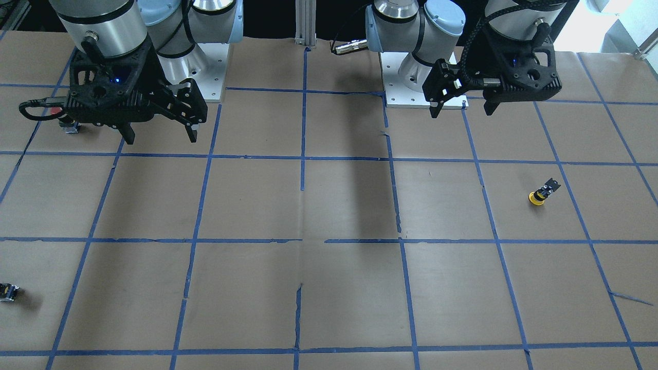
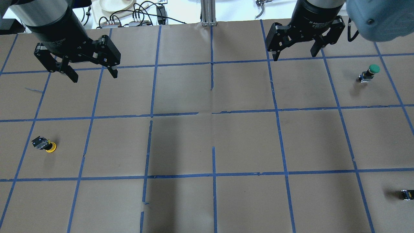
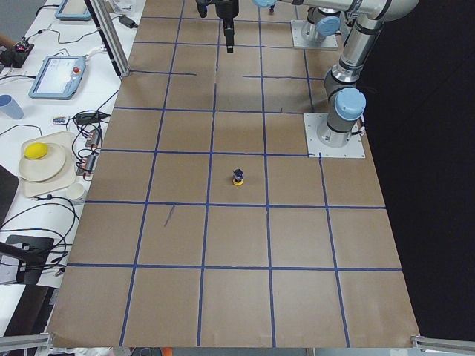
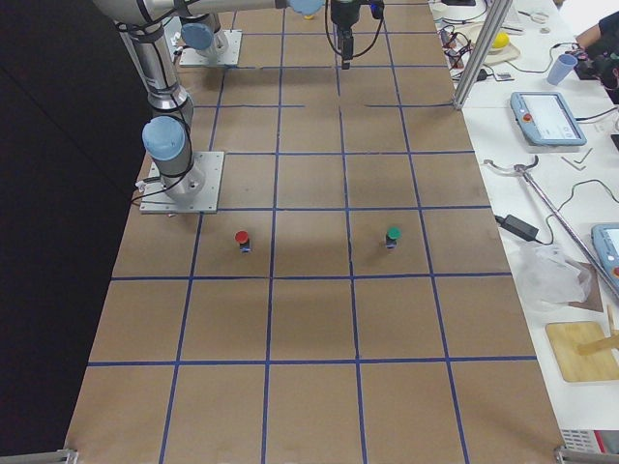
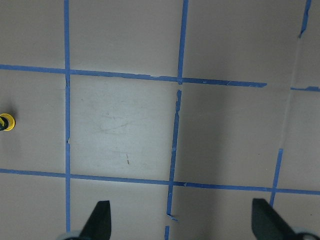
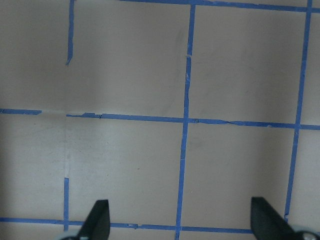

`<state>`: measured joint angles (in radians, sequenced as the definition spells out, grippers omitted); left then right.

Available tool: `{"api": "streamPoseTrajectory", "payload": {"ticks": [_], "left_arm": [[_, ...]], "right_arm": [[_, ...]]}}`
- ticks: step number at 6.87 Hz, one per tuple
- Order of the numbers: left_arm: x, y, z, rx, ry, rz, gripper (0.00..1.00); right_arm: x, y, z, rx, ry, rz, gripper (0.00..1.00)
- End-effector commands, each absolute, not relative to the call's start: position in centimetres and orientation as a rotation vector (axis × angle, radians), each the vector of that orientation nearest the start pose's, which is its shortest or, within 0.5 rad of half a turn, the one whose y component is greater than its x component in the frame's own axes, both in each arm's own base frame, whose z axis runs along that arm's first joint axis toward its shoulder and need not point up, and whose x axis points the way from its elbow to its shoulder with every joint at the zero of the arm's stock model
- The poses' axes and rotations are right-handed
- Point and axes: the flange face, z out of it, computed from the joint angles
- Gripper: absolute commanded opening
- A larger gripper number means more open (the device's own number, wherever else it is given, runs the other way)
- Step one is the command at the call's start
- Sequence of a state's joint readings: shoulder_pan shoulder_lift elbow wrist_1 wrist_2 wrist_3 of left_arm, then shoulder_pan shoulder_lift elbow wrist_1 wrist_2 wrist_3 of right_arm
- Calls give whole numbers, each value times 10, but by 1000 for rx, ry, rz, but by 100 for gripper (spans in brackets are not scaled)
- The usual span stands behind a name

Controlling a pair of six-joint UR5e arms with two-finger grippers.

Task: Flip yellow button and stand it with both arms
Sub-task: 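Move the left gripper down toward the yellow button lying on its side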

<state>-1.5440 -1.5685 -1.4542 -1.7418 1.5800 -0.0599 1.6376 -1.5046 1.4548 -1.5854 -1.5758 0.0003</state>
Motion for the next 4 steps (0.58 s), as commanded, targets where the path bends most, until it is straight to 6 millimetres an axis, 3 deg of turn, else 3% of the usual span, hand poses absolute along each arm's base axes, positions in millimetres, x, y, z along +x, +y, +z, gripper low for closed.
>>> {"api": "streamPoseTrajectory", "payload": {"ticks": [1, 2, 3, 4], "left_arm": [[-119, -485, 529, -136, 3126, 84, 99], [-117, -483, 521, -105, 3125, 112, 99], [-102, -481, 511, 89, 3115, 166, 98], [-66, -485, 495, 105, 3096, 214, 98]], "right_arm": [[168, -523, 505, -84, 3142, -82, 100], [166, -525, 497, -82, 3154, -54, 100], [166, -529, 491, -99, 3148, -34, 100], [159, -531, 490, -87, 3161, -28, 100]]}}
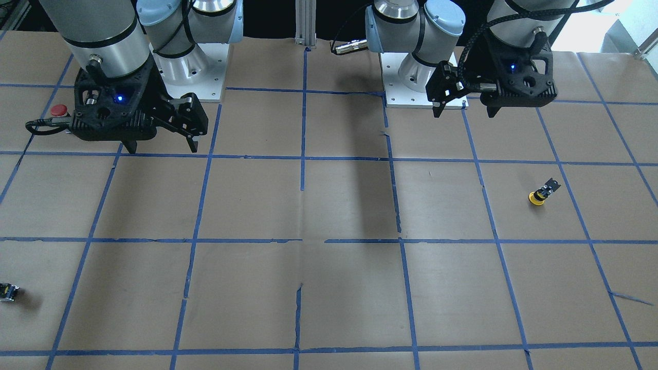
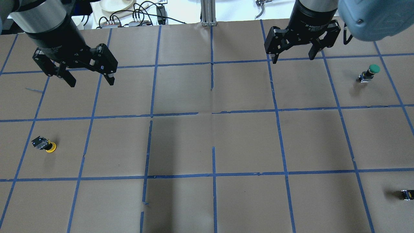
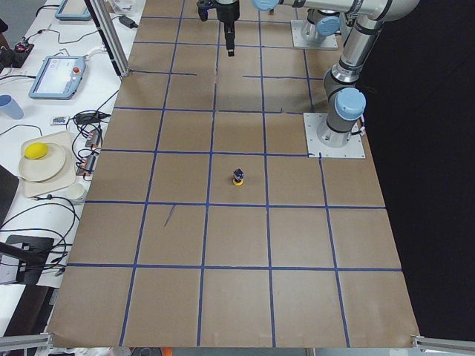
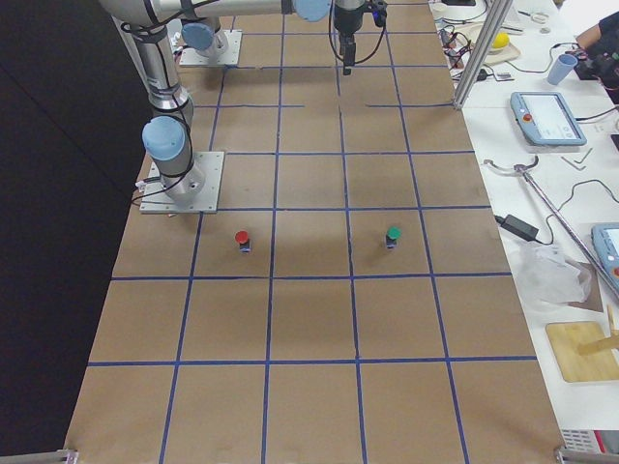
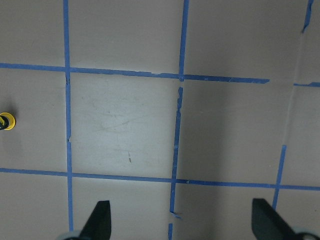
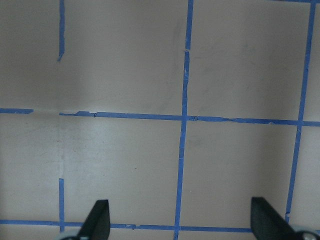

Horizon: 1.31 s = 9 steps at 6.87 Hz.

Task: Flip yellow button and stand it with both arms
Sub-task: 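Move the left gripper down toward the yellow button lying on its side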

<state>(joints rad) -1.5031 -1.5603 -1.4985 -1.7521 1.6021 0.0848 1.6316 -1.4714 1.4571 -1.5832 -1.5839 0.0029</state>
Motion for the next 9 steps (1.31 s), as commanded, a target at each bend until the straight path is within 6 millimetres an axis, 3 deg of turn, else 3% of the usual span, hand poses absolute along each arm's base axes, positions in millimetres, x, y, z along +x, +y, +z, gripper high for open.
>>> {"api": "streamPoseTrajectory", "payload": {"ticks": [1, 2, 3, 4, 5, 7, 8, 9], "left_arm": [[-36, -482, 481, 178, 3111, 267, 97], [-4, -475, 471, 228, 3126, 290, 97], [28, -471, 467, 192, 3139, 302, 97], [69, -473, 460, 334, 3153, 290, 97], [119, -483, 437, 477, 3134, 224, 97], [192, -468, 378, 729, 3106, 184, 97], [211, -456, 349, 858, 3065, 147, 97], [219, -441, 317, 1028, 2994, 110, 97]], "right_arm": [[157, -525, 499, -75, 3155, -42, 100], [151, -502, 542, -64, 3148, -175, 100], [149, -493, 554, -34, 3148, -230, 100], [147, -504, 521, -28, 3155, -84, 100], [161, -479, 537, -74, 3149, -80, 100], [168, -509, 503, -70, 3146, 19, 100], [164, -520, 489, -66, 3163, 59, 100], [165, -521, 494, -66, 3163, 42, 100]]}}
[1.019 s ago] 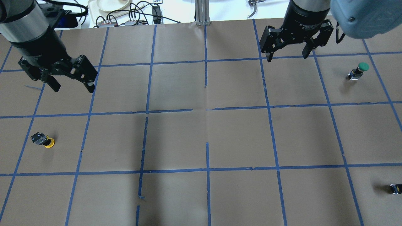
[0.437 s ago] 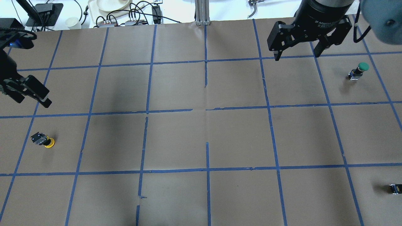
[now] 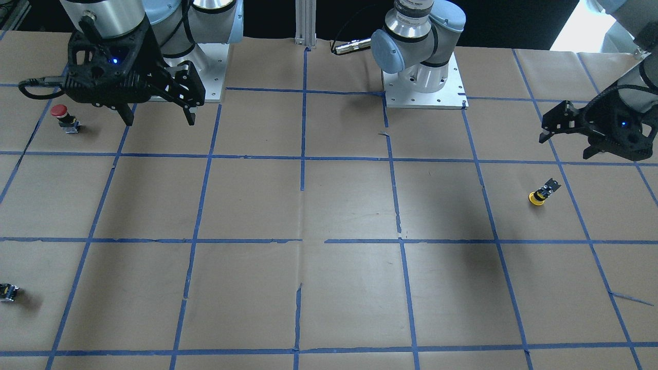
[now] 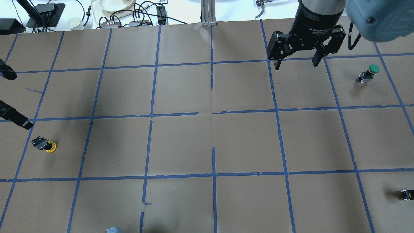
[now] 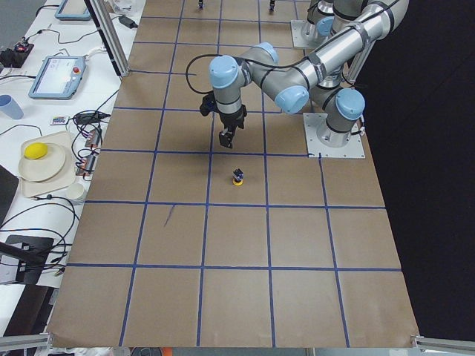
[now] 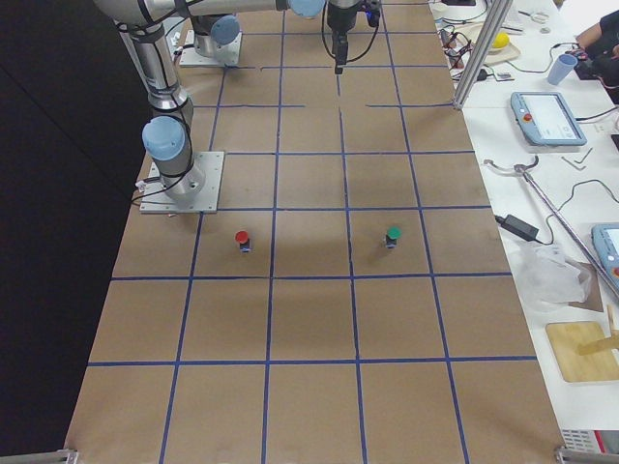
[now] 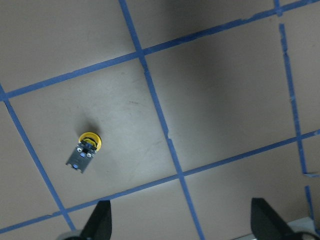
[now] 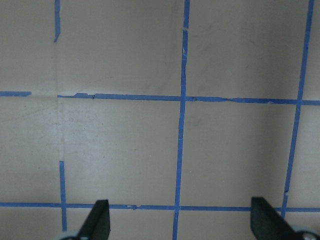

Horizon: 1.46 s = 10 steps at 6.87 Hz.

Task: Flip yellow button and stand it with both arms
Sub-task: 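Move the left gripper down toward the yellow button lying on its side, then grasp the yellow button's base with the left gripper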

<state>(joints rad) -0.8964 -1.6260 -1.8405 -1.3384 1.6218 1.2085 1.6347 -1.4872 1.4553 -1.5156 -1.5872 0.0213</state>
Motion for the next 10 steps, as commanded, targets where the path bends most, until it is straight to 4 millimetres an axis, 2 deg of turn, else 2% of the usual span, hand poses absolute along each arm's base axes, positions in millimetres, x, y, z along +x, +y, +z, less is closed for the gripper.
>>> {"api": "streamPoseTrajectory", "payload": {"ticks": [1, 2, 3, 4, 5, 6, 7, 9, 10], "left_arm": [[219, -435, 288, 1074, 2939, 67, 97], [225, -434, 262, 1157, 2902, 56, 97], [241, -443, 244, 1290, 2871, -31, 97], [253, -442, 225, 1285, 2919, -75, 97], [251, -439, 220, 1288, 2928, -67, 97], [251, -440, 219, 1301, 2922, -68, 95], [251, -440, 217, 1310, 2926, -62, 85], [254, -439, 220, 1309, 2921, -33, 20], [253, -439, 221, 1305, 2925, -32, 16]], "right_arm": [[163, -523, 495, -56, 3160, 40, 100], [165, -522, 497, -56, 3148, 29, 100], [164, -524, 503, -58, 3155, 7, 100], [164, -529, 494, -56, 3157, 33, 100], [164, -534, 487, -53, 3151, 50, 100], [164, -534, 489, -49, 3151, 45, 100], [158, -534, 493, -36, 3150, 36, 100], [157, -531, 489, -37, 3156, 57, 100], [158, -533, 488, -32, 3147, 53, 100]]}}
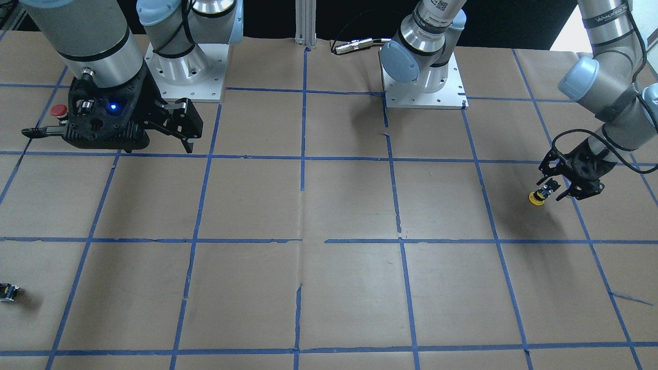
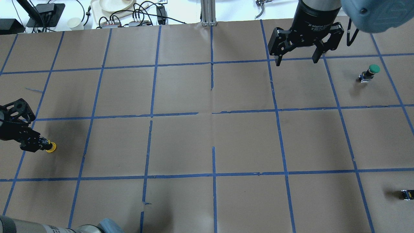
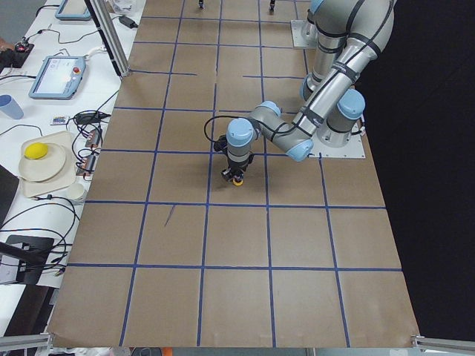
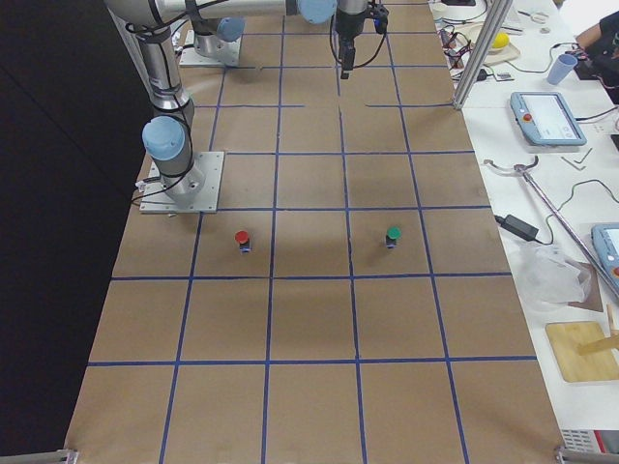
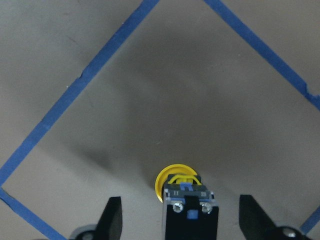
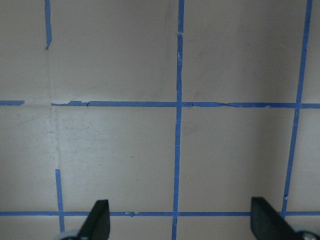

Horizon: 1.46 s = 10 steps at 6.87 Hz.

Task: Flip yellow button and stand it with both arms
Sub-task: 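Grasp the yellow button's base with the left gripper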

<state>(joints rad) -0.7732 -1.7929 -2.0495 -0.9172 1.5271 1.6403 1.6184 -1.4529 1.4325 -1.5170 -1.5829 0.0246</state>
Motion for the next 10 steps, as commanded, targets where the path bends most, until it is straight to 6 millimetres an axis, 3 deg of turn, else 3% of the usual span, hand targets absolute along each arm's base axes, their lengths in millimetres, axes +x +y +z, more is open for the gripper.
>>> {"api": "streamPoseTrajectory", "payload": {"ticks": [1, 2, 4, 5, 6, 7, 9, 10], "left_arm": [[253, -439, 220, 1301, 2934, -35, 9], [241, -441, 236, 1311, 2948, -45, 5], [212, -436, 266, 1132, 3211, -188, 3], [180, -438, 277, 1091, 3326, -261, 2], [135, -435, 295, 1046, 3469, -268, 1], [102, -422, 313, 875, 3659, -256, 1], [42, -399, 346, 549, 4009, -275, 1], [16, -396, 354, 553, 4091, -326, 1]], "right_arm": [[157, -533, 491, -34, 3148, 29, 100], [157, -530, 497, -31, 3148, 12, 100], [160, -534, 489, -44, 3157, 9, 100], [161, -547, 477, -41, 3147, -10, 100], [162, -546, 477, -41, 3149, -3, 100], [162, -547, 477, -41, 3143, -12, 100], [162, -551, 485, -39, 3138, -48, 100], [172, -559, 495, -49, 3062, -107, 100]]}}
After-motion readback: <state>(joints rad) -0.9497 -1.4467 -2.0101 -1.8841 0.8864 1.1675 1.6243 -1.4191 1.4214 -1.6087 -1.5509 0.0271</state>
